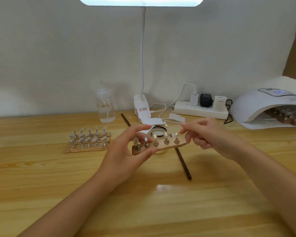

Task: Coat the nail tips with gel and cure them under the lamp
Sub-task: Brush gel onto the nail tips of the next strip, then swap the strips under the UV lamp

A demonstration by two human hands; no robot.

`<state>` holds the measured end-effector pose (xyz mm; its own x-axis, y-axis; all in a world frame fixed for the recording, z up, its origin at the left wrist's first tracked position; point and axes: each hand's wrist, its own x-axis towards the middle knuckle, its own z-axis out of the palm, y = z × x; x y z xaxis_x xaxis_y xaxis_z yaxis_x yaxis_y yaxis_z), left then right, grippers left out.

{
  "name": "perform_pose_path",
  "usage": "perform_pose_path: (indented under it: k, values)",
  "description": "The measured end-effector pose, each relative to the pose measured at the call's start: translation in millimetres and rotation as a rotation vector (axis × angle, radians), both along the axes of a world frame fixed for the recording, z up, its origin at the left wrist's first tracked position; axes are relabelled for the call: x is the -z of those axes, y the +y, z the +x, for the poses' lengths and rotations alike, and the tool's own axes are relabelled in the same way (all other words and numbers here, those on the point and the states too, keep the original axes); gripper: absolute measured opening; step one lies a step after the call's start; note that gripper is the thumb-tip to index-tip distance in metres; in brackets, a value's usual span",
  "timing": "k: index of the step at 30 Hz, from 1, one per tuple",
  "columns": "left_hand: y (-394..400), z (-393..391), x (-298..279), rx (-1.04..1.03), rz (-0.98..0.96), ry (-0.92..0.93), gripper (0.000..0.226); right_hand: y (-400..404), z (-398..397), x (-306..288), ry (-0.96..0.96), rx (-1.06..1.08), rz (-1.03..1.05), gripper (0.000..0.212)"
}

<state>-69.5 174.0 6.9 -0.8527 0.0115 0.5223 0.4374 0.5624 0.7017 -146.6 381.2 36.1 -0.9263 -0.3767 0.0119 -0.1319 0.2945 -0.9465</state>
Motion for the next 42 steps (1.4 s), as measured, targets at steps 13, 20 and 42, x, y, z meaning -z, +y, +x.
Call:
perform_pose_path:
  k: [13, 20, 42]
  values:
    - [28.8, -16.6, -17.1, 0.085, -0.031, -0.061, 0.051, 47.9, -12.6, -17.8, -0.339, -0.344, 0.116, 0.026]
    - [75.2, -56.4, -20.3, 0.097, 0.087, 0.001, 0.057, 92.7, -25.9, -13.6, -0.350, -0.124, -0.026, 0.034]
    - [288.0, -141.0, -13.9, 0.127, 0.838, -0.386, 0.014, 181.4, -69.9, 14.5, -0.288, 0.489, -0.599, 0.013]
